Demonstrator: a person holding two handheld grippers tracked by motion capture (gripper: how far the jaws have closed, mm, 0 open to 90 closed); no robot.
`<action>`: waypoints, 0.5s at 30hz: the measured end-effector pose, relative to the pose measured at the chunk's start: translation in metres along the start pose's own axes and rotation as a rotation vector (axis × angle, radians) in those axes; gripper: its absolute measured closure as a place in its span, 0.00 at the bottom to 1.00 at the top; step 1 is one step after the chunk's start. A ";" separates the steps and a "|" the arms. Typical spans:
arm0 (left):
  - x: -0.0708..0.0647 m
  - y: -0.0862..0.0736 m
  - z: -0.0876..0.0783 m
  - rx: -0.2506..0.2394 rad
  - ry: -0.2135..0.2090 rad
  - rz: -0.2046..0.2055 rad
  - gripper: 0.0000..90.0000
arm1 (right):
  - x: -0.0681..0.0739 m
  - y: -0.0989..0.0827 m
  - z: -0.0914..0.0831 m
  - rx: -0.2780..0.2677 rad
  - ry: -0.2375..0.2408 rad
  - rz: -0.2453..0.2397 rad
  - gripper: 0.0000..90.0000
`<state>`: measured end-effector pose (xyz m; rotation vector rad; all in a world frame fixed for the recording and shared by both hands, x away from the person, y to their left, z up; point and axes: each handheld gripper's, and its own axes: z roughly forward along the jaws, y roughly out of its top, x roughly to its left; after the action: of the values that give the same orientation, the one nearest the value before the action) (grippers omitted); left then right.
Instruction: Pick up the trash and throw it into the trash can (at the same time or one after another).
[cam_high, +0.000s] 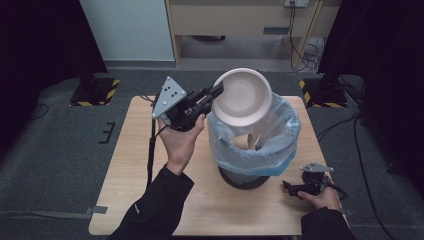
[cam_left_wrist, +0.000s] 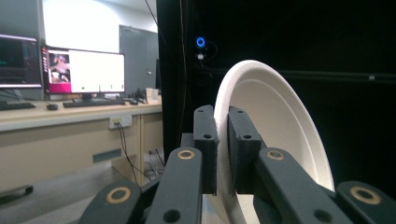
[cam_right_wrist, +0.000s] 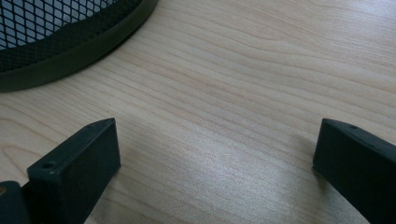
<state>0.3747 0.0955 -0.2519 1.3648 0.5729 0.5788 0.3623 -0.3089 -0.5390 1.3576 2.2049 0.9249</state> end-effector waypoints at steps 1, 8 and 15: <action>-0.001 -0.003 0.004 0.008 -0.002 -0.005 0.92 | 0.000 0.000 0.000 0.000 0.000 0.000 0.01; -0.001 -0.023 0.030 0.113 -0.023 0.003 0.92 | 0.000 0.000 0.000 0.000 0.000 0.000 0.01; 0.003 -0.036 0.039 0.165 -0.074 -0.052 0.80 | 0.000 0.000 0.000 0.001 0.000 -0.002 0.01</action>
<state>0.4051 0.0652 -0.2837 1.5159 0.6046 0.4440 0.3623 -0.3091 -0.5390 1.3555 2.2071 0.9231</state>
